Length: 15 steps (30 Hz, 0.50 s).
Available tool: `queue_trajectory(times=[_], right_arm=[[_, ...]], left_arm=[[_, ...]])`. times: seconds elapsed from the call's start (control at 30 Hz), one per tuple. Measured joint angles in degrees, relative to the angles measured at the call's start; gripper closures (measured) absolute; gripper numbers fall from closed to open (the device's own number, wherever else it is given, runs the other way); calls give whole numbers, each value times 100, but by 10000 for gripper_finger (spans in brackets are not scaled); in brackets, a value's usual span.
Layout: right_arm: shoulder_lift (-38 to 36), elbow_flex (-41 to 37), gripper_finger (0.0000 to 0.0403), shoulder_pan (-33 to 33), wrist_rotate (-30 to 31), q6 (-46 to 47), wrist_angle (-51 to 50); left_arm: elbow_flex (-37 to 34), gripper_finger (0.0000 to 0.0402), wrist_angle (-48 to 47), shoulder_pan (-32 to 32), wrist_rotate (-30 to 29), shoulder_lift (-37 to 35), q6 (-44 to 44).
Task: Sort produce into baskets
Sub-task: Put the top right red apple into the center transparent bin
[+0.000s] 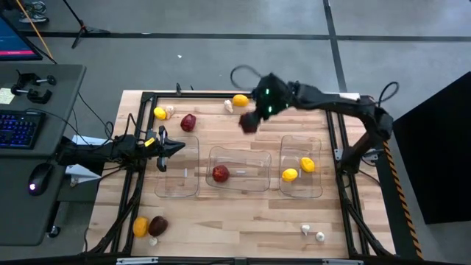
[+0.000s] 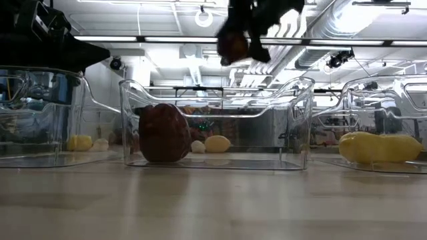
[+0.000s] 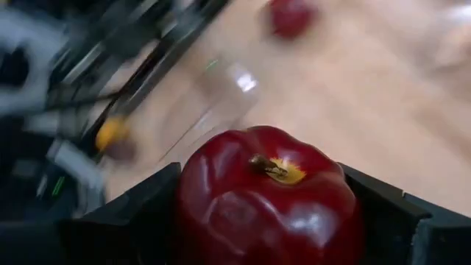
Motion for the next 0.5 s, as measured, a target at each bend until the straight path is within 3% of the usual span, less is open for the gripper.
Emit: queue_trajectory(times=[0.1,0.27,0.37,0.5], right_arm=[[18,0,105,850,186,-237,4],[302,0,104,2022,1673,-603,100],[405,0,104,2378,2441,-722,98],[422,-2,103,2512,2530,-749,96]], left_arm=[[0,402,0,1,0,-2,0],[0,402,-2,-1,0,0,2],[0,402,0,-1,0,0,0],[-1,402,-2,1,-1,-1,1]])
